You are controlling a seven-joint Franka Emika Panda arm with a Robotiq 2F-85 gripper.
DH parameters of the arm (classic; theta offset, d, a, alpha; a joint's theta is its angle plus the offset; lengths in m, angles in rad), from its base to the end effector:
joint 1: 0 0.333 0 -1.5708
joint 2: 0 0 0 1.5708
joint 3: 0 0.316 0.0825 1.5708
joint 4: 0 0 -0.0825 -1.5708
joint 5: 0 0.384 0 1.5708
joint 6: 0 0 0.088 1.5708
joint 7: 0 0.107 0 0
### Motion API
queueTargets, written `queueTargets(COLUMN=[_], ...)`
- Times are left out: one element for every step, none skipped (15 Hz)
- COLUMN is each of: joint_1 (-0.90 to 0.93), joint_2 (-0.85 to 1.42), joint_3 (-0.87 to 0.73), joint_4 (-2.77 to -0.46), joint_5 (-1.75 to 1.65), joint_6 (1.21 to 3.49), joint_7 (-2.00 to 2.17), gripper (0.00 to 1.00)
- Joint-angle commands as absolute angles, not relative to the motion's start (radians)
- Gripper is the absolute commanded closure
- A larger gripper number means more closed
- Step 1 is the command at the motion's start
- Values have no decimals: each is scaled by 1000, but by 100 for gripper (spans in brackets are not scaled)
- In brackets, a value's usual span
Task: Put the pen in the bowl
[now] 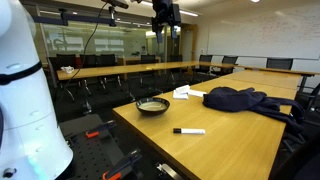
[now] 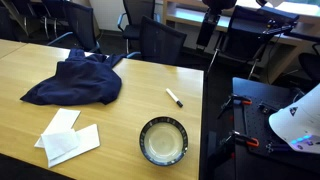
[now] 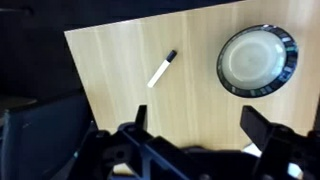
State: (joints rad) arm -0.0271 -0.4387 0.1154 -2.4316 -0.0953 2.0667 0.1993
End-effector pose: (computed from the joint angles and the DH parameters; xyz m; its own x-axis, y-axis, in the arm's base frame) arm 0.4193 0.0343 0.4711 0.9931 -0.0717 0.0924 -0.0826 -0.9894 0.1194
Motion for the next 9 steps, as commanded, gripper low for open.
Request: queueTargets(joint_1=[-15,-15,-15,-15,-15,-15,-19,-34,-44], joint_2=[-438,-438,-438,-438,-438,-438,-419,-391,-368], joint_3=[105,105,105,105,105,105,101,106,105], joint_4=[-2429,-2429,-2429,-2429,-2429,-2429,-2422,-2415,-2413], joint_5=[-100,-100,-100,-100,-100,-100,-96,-103,-108], joint_6=[2063,2063,2063,2063,2063,2063,2072,2085,2105], joint_7=[203,203,203,203,203,203,211,254,283], gripper=[0,0,0,0,0,0,0,0,0])
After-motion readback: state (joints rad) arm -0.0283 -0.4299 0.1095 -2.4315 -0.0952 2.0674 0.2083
